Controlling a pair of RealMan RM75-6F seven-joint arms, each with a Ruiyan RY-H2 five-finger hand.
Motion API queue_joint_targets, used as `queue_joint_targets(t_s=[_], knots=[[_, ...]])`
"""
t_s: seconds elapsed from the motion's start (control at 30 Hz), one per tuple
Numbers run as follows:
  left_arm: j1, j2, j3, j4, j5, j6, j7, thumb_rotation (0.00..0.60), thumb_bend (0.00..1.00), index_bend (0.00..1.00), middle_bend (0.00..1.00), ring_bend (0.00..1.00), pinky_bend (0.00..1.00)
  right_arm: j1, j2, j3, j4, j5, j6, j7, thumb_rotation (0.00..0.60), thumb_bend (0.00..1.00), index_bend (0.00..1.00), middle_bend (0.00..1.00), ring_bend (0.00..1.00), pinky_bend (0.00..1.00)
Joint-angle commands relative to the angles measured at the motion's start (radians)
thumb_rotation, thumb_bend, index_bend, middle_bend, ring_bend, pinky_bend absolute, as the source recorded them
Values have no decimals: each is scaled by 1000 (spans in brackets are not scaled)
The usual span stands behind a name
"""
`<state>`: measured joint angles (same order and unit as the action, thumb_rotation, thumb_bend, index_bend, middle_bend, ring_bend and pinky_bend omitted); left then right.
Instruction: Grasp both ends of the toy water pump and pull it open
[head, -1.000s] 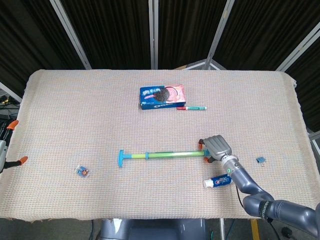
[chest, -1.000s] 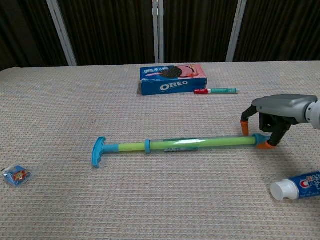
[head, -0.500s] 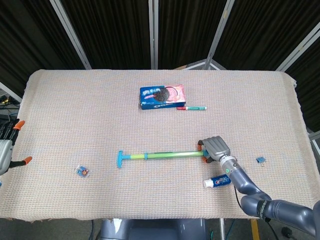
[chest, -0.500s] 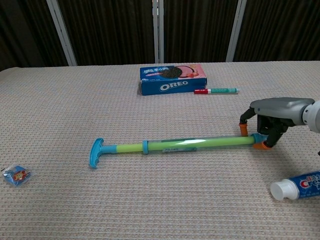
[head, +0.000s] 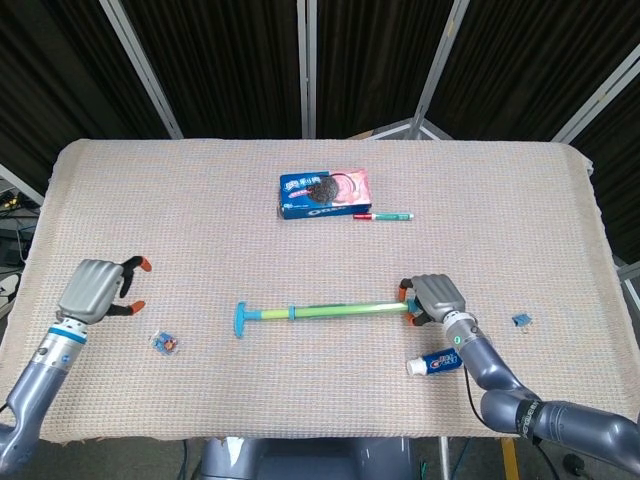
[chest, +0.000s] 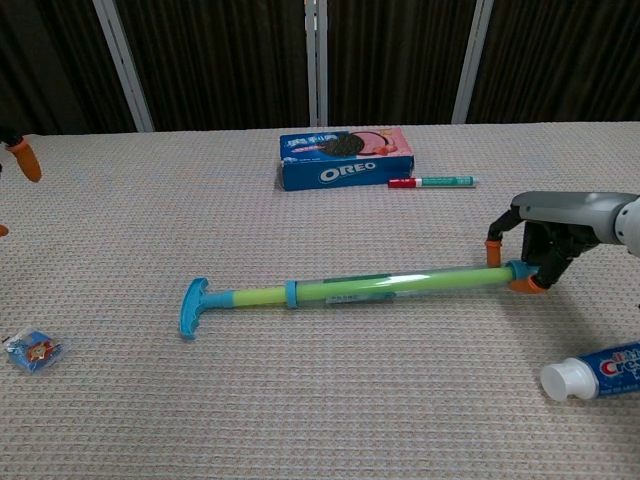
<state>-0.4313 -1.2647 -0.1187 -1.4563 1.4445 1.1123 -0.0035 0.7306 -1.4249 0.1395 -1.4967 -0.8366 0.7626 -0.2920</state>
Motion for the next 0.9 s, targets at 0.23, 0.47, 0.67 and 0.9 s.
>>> queue_joint_targets(t_s=[0.23,0.47,0.67,0.9], knots=[[-100,-132,-2,23,-13,-124,-13,600,230,439,811,788,963,27,21,12,-67,140,15,-20,600,514,636,991,997,1000],[-142,-237,-10,54,-64,-179,-19,600,230,440,811,787,963,49,26,17,-96,211,13,-18,600,515,636,991,997,1000],[-180,-329,-20,135,-82,-206,-50,600,245,421,811,788,963,67,32,20,-107,258,4,-5,600,515,636,991,998,1000],[-218,-402,-34,237,-88,-218,-78,600,298,378,811,788,963,80,48,12,-116,267,-9,11,600,517,636,991,997,1000]])
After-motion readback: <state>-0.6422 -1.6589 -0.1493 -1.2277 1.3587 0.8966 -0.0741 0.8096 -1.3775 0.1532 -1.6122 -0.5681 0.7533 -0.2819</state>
